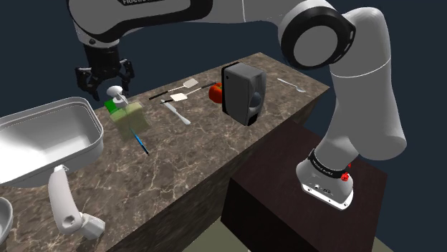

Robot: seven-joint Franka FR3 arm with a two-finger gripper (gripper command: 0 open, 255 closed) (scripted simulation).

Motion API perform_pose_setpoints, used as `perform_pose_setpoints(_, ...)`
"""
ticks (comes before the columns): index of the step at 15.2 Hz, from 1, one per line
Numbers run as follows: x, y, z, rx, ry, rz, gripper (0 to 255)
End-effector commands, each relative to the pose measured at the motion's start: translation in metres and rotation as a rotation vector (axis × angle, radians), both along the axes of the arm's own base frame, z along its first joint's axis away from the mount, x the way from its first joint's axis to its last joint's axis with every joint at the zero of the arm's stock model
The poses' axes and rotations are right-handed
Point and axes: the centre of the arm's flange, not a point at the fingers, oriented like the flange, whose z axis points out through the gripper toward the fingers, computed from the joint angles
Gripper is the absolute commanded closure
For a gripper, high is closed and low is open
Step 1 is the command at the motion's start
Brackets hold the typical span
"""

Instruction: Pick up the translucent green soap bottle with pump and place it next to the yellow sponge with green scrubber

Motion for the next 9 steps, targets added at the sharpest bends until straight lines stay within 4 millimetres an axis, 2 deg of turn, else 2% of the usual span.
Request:
perform_pose_setpoints(1,-0.002,-0.003,0.025,0.0,0.0,0.0,0)
perform_pose_setpoints(2,-0.002,-0.004,0.035,0.0,0.0,0.0,0)
perform_pose_setpoints(9,-0.002,-0.004,0.035,0.0,0.0,0.0,0)
